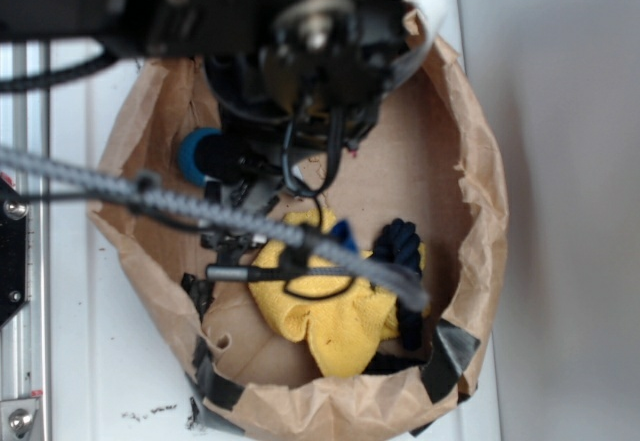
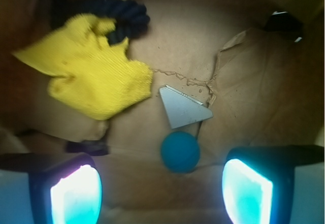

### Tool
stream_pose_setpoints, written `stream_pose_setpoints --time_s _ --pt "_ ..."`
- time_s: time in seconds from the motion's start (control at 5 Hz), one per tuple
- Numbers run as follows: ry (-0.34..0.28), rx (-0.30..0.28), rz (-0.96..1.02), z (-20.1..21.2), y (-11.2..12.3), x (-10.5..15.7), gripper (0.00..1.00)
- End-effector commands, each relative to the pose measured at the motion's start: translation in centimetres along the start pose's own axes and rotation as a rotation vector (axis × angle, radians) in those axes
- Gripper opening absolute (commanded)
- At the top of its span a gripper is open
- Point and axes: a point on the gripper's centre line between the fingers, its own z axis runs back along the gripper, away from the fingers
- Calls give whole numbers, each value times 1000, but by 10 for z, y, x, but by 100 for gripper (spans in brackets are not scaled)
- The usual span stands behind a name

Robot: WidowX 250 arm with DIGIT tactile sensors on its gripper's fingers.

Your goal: Grab the blue ball.

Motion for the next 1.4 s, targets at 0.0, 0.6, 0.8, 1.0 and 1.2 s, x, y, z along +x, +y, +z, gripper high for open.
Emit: stream_pose_setpoints --time_s 0.0,0.6,0.8,1.0,1.2 --pt "-13 39 -86 -35 -2 -5 100" --pt "49 139 -87 -39 5 -7 100" --pt "49 139 -87 -39 5 -7 100" --pt "49 139 -87 -39 5 -7 100" --pt "33 176 -81 -72 7 7 100"
